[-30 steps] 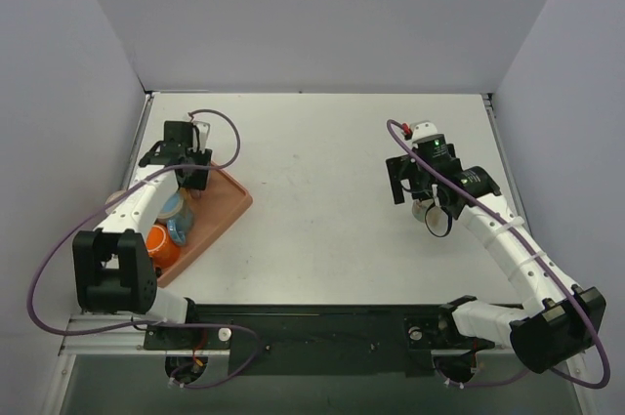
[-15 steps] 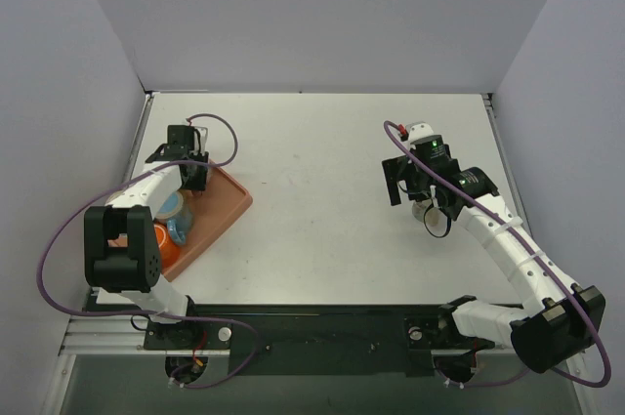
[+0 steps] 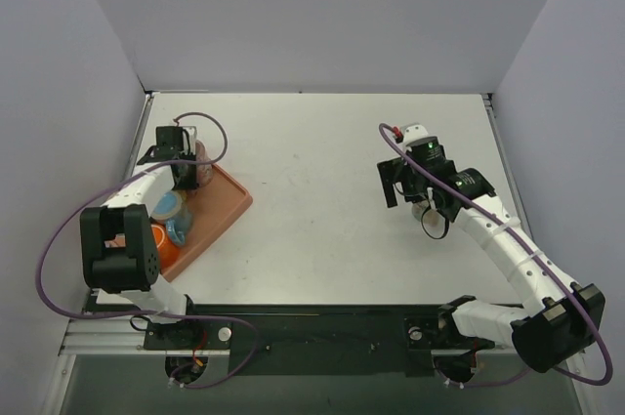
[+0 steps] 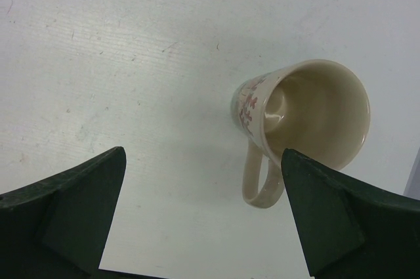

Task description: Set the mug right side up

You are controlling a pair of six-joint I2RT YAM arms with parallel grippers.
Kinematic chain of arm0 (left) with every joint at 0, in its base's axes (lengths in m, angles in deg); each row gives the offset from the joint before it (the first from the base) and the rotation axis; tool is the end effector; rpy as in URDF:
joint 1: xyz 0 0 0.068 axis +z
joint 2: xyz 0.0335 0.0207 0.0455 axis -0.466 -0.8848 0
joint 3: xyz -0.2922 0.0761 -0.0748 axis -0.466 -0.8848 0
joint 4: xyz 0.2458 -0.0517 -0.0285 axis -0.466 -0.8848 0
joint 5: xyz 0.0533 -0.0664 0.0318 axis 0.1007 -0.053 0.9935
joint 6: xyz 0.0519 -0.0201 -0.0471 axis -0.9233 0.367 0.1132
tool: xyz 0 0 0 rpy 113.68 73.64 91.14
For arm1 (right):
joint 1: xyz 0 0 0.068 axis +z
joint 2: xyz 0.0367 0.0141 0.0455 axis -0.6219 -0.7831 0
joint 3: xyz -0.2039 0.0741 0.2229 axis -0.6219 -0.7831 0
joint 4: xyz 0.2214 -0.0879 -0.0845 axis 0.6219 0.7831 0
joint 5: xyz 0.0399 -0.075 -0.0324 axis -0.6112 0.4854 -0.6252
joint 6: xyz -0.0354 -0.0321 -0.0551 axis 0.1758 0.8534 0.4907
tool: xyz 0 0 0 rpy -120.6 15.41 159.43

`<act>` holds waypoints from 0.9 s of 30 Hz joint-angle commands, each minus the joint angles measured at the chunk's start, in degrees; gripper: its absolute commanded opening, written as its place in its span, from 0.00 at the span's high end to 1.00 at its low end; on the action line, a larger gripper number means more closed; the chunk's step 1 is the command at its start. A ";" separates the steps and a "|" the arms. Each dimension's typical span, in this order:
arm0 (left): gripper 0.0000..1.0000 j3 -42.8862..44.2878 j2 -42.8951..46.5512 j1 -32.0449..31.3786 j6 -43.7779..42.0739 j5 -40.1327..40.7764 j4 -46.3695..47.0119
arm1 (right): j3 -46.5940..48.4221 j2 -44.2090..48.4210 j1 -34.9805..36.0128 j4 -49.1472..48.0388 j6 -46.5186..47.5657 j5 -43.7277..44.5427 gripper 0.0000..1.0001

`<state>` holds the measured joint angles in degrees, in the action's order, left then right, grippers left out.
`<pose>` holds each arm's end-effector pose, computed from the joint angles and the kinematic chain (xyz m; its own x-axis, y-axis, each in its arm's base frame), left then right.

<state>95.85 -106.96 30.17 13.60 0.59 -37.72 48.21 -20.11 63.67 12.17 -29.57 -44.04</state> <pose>0.3414 0.0213 0.2316 -0.8234 -0.0213 -0.5671 -0.0964 0.9900 0.1027 0.2327 0.1015 0.3488 -0.5322 -0.2223 -0.8169 -0.3193 0.9464 -0.0495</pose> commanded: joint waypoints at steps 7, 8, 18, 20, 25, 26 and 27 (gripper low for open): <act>1.00 2.90 10.32 1.65 0.05 -11.66 -3.73 | -0.85 5.33 6.24 -3.01 -3.62 1.26 0.00; 1.00 2.99 10.59 1.82 0.05 -11.93 -4.52 | -1.55 5.87 7.04 -4.50 -3.97 1.34 0.00; 1.00 4.92 11.21 1.74 0.40 -17.11 -8.75 | -4.20 6.58 18.37 -16.64 -8.46 -0.77 0.00; 1.00 5.18 12.26 1.74 0.40 -17.29 -9.18 | -3.32 5.44 20.05 -16.56 -8.19 0.37 0.00; 1.00 5.36 14.64 1.82 2.59 -19.31 -9.54 | -2.70 2.19 23.30 -20.75 -11.26 -0.49 0.00; 1.00 5.36 14.46 1.83 2.69 -19.57 -9.63 | -3.05 0.88 23.91 -22.26 -13.01 -0.94 0.00; 1.00 5.45 14.37 1.83 3.04 -19.92 -9.71 | -3.40 0.43 25.49 -25.58 -13.90 -0.94 0.00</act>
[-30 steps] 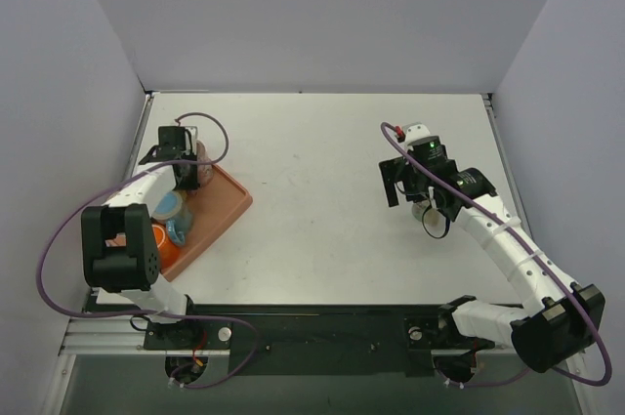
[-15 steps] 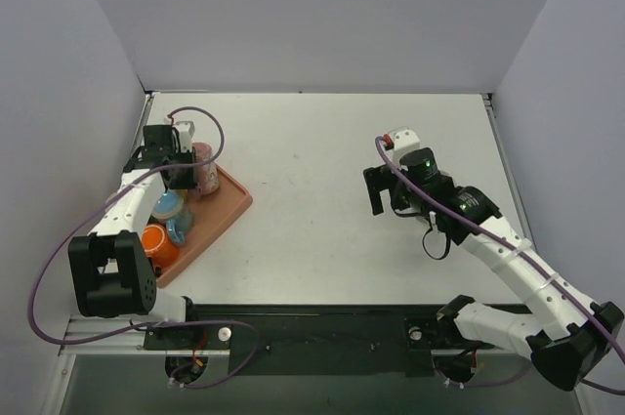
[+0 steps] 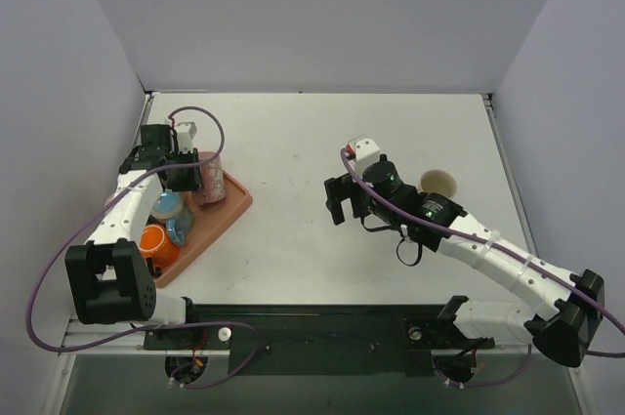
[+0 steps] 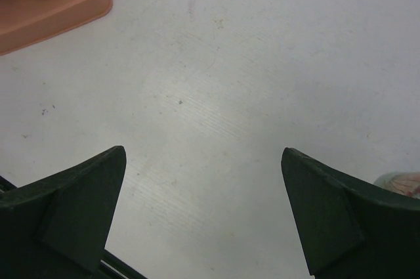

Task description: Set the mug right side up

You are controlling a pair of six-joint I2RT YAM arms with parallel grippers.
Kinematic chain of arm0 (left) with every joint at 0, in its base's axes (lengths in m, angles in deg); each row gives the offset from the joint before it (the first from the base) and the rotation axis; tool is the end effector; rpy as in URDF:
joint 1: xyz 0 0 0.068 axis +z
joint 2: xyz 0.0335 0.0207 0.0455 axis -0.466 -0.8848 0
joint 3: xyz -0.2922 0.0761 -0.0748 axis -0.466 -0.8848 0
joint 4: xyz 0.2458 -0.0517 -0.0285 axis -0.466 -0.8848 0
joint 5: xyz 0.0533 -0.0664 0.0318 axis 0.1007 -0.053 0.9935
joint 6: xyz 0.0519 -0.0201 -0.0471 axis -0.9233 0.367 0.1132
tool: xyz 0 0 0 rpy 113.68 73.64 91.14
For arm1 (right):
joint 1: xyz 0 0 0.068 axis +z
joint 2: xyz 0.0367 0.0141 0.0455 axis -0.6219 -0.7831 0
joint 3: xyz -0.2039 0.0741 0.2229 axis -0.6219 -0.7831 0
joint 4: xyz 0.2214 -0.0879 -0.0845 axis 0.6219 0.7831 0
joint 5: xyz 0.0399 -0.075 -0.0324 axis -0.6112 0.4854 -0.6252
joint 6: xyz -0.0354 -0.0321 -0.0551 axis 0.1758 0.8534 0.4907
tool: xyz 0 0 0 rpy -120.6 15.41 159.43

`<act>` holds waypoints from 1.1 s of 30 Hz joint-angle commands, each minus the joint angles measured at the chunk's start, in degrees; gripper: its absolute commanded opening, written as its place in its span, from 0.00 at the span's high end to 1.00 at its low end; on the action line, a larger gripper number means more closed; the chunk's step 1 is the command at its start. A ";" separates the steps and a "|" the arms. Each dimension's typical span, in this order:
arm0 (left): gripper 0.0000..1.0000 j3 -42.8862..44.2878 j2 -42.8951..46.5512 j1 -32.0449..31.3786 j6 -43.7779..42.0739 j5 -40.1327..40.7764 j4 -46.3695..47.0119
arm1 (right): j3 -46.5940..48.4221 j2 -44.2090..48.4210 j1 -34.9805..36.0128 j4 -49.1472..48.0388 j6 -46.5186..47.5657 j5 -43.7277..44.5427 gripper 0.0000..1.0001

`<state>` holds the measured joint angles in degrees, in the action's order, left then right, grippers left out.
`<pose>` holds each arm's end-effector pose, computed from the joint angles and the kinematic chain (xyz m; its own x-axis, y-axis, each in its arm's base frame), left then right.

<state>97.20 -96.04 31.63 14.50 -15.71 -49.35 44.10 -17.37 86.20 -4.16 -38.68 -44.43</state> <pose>0.2959 0.0097 0.2809 -0.8146 -0.0574 -0.5772 0.0283 0.9900 -0.1384 0.1784 0.1860 0.3680 -0.3523 -0.1164 -0.9286 -0.6083 0.7825 0.1327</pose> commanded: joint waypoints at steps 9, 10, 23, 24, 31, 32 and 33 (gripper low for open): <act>1.00 5.24 2.83 2.47 2.85 -8.54 -0.98 | 3.16 -15.39 11.31 -29.06 -16.31 0.76 0.00; 1.00 5.33 2.74 2.56 2.76 -9.07 -1.77 | 4.82 -17.23 11.58 -28.36 -16.30 1.03 0.00; 1.00 3.66 8.28 4.84 7.23 -15.31 -0.55 | 0.99 -25.86 14.48 -48.52 -33.60 6.66 0.00; 1.00 3.40 8.54 4.84 7.50 -15.66 -0.20 | 0.10 -26.82 14.65 -51.18 -37.45 7.62 0.00; 1.00 3.74 10.38 7.13 14.09 -23.21 0.86 | -0.70 -32.71 15.71 -66.74 -49.96 11.23 0.00; 1.00 4.35 10.91 7.22 15.23 -24.87 0.95 | -0.53 -33.33 16.06 -68.85 -50.14 11.93 0.00; 1.00 4.71 11.26 7.22 15.93 -25.85 0.95 | 0.00 -33.60 16.06 -69.57 -50.06 12.02 0.00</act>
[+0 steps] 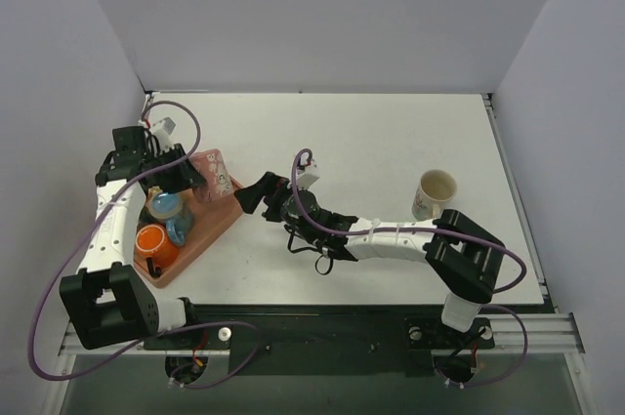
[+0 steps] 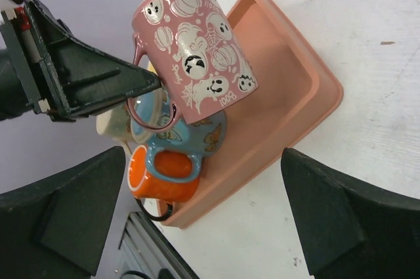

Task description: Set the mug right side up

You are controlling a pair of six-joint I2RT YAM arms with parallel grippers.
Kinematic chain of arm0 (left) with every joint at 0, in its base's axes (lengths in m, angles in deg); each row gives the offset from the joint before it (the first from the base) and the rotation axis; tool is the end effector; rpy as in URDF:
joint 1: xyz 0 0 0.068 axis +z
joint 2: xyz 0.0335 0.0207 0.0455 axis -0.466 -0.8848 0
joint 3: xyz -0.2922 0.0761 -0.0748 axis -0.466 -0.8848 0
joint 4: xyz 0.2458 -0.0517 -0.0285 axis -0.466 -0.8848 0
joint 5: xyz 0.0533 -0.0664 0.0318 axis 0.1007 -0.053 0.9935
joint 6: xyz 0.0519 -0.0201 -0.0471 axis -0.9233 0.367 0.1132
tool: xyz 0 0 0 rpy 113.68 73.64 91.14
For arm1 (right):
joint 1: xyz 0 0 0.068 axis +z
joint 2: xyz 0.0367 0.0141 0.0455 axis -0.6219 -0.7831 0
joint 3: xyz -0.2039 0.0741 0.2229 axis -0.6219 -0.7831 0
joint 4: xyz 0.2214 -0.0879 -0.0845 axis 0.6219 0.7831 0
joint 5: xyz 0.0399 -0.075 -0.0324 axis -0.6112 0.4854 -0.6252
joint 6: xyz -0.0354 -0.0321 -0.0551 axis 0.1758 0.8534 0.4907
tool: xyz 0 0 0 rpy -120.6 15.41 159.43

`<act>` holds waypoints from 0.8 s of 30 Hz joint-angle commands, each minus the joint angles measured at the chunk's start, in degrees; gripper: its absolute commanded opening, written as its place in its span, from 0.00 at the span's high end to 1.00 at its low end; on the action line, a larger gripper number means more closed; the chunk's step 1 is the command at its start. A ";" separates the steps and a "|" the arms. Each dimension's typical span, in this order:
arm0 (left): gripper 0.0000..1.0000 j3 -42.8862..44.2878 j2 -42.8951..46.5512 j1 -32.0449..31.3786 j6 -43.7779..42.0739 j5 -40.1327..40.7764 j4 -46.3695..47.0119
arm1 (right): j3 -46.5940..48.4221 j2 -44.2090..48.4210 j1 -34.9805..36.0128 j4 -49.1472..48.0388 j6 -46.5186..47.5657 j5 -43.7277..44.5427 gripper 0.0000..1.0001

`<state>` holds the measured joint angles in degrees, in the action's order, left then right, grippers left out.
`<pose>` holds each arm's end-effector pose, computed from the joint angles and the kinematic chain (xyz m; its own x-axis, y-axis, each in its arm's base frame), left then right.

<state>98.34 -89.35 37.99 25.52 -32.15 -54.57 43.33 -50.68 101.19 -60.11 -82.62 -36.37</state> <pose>0.2643 0.0205 0.3149 -0.7826 -0.3178 -0.5353 -0.0459 0.8870 -0.4595 0.2014 0.3574 0.3043 -0.5991 0.5573 -0.5749 -0.4412 0.3694 0.8179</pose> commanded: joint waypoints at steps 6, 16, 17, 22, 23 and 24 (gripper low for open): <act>1.00 5.07 5.90 0.86 10.11 -15.91 6.87 | 2.44 -1.78 1.24 -17.14 -7.96 4.83 0.01; 1.00 5.34 8.18 0.68 18.02 -25.06 11.79 | 0.95 -3.71 0.98 -24.95 -12.80 5.89 0.04; 1.00 4.55 8.36 0.77 18.28 -25.94 12.49 | 1.21 -4.15 0.98 -25.83 -12.54 5.80 0.05; 1.00 -0.46 11.26 0.42 22.85 -29.46 17.32 | 3.49 -5.03 -0.16 -27.42 -11.39 3.26 0.13; 1.00 -1.34 12.13 0.42 22.77 -29.98 17.77 | 3.84 -4.95 -1.03 -27.16 -11.57 1.95 0.14; 1.00 -1.61 12.40 0.42 22.85 -30.51 17.69 | 4.11 -4.95 -1.39 -27.68 -11.31 1.76 0.15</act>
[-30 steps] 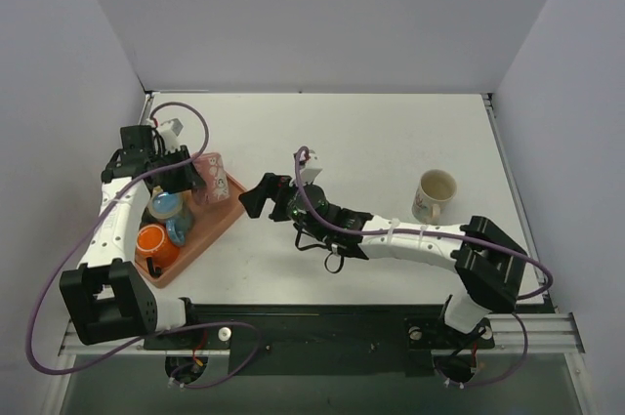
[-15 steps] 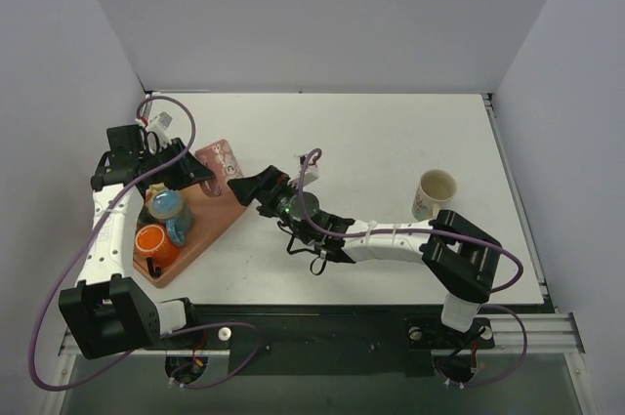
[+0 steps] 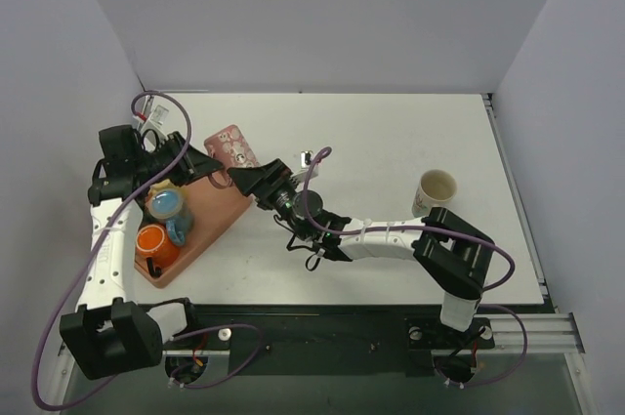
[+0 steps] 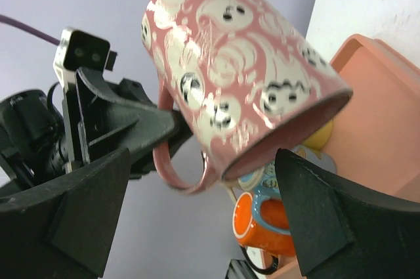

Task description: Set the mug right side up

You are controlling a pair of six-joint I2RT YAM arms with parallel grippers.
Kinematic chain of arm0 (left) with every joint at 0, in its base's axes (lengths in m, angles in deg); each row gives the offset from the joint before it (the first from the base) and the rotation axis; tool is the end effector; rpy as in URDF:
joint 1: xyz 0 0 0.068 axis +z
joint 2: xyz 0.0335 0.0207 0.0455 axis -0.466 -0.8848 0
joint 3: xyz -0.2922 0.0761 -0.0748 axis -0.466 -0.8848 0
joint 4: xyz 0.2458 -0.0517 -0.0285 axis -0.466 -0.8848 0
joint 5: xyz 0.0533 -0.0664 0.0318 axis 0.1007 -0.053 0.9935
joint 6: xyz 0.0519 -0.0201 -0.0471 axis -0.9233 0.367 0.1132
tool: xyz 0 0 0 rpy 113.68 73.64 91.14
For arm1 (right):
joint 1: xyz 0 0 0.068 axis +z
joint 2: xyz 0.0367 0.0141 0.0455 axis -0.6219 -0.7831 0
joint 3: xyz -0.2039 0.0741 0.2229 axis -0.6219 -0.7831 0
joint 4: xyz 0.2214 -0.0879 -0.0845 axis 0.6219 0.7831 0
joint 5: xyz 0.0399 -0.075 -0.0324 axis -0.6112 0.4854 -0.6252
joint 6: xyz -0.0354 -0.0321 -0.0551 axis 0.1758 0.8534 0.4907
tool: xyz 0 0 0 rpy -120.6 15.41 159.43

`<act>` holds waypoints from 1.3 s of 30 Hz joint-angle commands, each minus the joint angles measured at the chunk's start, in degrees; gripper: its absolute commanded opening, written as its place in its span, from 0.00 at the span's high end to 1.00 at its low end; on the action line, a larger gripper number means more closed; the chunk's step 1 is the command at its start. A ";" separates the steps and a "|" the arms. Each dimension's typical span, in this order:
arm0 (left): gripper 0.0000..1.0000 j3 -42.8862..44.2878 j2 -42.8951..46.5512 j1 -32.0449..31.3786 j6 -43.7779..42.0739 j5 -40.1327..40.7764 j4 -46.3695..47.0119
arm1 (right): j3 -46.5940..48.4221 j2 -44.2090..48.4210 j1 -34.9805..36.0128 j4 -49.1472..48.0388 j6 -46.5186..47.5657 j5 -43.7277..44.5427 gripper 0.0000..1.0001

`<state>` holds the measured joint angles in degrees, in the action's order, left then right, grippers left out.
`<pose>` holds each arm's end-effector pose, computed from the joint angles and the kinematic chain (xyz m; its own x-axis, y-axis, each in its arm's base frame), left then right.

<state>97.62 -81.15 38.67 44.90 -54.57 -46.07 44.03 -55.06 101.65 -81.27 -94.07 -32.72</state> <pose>0.2372 -0.0006 0.3663 -0.7369 -0.4848 -0.4711 0.1096 0.6021 -0.7909 0.2050 0.3636 0.3260 -0.5918 0.7514 -0.2919 -0.4240 0.0177 0.9055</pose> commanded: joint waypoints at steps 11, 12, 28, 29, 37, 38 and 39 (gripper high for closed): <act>1.00 -4.32 5.87 -1.49 9.18 -13.01 15.51 | 5.25 -2.33 -5.28 -16.01 5.32 -8.74 0.51; 1.00 -4.67 5.88 -1.67 9.18 -12.92 15.60 | 5.52 -2.25 -5.37 -16.11 5.77 -9.09 0.61; 0.40 2.36 4.38 -1.58 -13.91 11.49 -3.73 | -2.21 11.71 -9.23 6.89 22.69 -10.33 1.00; 0.38 2.97 4.47 -1.67 -14.89 12.29 -4.78 | -1.95 12.86 -9.41 13.97 24.47 -10.15 1.00; 0.32 9.65 1.92 -1.76 -32.37 21.25 -16.11 | 11.92 22.19 -10.73 70.23 50.74 -5.43 1.00; 0.32 9.57 1.75 -1.76 -34.65 22.14 -16.57 | 14.20 22.10 -11.08 78.03 52.25 -4.10 1.00; 0.32 9.13 1.66 -1.76 -35.46 23.01 -17.27 | 15.44 21.75 -11.69 82.46 54.00 -1.57 1.00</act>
<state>104.17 -78.57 36.86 20.82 -37.90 -57.04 48.80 -38.12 91.23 -24.09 -54.46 -42.18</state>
